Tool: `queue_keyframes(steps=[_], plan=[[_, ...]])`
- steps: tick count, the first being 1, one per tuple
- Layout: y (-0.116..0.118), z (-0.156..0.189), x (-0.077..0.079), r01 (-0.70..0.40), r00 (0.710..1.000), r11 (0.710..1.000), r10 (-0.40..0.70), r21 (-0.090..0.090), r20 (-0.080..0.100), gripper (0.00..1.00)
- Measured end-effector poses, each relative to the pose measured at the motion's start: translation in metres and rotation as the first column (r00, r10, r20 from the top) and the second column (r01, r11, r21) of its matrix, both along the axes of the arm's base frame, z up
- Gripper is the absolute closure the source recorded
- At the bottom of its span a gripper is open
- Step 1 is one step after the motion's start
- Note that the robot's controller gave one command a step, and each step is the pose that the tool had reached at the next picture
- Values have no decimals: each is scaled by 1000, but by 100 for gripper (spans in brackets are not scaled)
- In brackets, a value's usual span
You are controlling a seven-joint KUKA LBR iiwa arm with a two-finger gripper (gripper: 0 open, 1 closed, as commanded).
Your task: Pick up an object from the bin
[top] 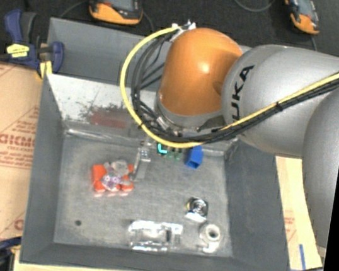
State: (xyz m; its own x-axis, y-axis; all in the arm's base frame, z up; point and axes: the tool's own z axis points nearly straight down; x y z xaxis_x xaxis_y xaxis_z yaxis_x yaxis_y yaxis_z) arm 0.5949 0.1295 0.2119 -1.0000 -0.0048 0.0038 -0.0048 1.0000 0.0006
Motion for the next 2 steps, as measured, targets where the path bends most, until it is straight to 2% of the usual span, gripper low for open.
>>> queue_keyframes(steps=[1, 2], plan=[[12, -145, -21, 217, 976, 976, -217, -1, 1, 0], [5, -109, 2, 248, 969, 969, -248, 3, 11, 0]])
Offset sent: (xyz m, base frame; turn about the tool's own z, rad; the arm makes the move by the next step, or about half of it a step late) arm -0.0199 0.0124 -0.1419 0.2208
